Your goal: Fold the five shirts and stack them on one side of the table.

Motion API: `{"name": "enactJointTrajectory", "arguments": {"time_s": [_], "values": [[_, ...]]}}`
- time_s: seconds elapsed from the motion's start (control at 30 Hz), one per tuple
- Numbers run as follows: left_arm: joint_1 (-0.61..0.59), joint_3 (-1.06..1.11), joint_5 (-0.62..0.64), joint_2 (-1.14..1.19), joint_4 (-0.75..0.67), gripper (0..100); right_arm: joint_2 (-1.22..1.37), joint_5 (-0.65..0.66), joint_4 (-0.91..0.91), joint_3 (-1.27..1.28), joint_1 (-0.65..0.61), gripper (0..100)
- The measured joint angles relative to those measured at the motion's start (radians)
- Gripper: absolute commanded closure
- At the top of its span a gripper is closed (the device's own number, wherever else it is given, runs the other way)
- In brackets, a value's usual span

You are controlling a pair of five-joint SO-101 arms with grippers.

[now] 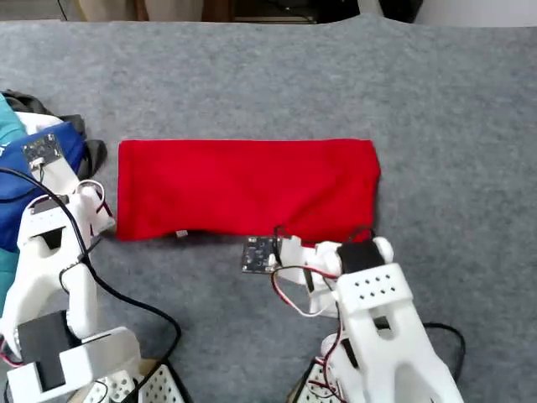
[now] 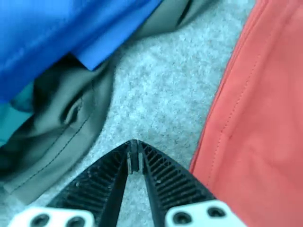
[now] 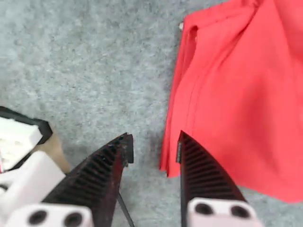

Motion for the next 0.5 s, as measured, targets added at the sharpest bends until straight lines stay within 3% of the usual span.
{"name": "enactJointTrajectory", "arguments": {"time_s": [0.5], "values": [[0.000, 0.000, 0.000, 0.000, 0.003, 98, 0.250, 0.009, -0.305, 0.069, -0.002, 79.0]]}}
